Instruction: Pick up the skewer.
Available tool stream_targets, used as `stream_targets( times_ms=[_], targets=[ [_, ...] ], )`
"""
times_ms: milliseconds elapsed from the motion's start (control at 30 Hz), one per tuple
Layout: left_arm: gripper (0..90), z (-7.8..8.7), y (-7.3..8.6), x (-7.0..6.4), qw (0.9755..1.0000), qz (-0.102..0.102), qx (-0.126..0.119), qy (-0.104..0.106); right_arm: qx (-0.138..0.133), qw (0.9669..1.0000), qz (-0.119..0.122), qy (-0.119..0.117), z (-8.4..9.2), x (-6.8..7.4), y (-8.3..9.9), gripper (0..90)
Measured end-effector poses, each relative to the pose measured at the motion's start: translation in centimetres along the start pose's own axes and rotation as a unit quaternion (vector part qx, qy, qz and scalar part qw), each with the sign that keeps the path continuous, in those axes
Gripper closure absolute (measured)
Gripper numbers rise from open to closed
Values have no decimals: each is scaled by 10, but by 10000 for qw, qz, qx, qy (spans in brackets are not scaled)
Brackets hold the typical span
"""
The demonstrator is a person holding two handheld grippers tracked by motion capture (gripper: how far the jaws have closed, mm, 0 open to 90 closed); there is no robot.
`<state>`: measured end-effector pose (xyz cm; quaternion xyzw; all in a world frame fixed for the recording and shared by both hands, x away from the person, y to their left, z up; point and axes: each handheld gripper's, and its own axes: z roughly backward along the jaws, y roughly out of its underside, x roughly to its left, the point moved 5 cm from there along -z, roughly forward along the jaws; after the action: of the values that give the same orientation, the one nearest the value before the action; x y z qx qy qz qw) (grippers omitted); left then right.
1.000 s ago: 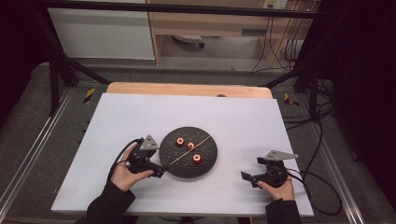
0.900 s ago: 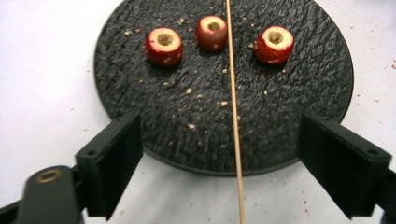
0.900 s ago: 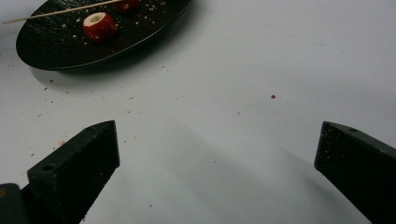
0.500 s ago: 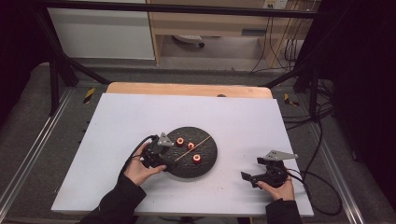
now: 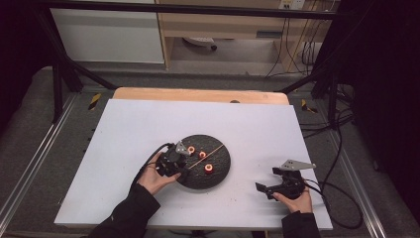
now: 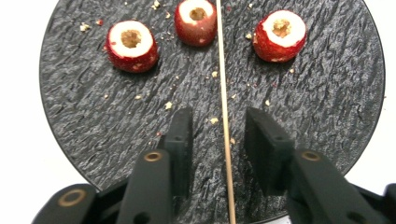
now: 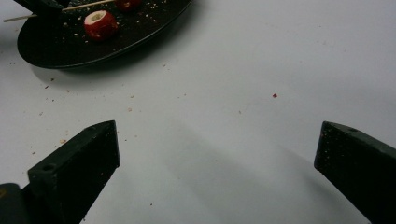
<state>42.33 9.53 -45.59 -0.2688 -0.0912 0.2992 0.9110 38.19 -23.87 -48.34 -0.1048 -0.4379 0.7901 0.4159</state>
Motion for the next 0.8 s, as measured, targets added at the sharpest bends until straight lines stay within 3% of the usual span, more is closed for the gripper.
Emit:
stream_targets(
  times_ms=[333, 800],
  targets=[
    [813, -1, -2, -2, 9997, -43, 219, 85, 12, 10000, -5, -9, 0, 0, 0, 7],
    [877, -5, -5, -8, 9991, -204, 379, -15, 9, 10000, -17, -23, 1, 0, 0, 7]
  ],
)
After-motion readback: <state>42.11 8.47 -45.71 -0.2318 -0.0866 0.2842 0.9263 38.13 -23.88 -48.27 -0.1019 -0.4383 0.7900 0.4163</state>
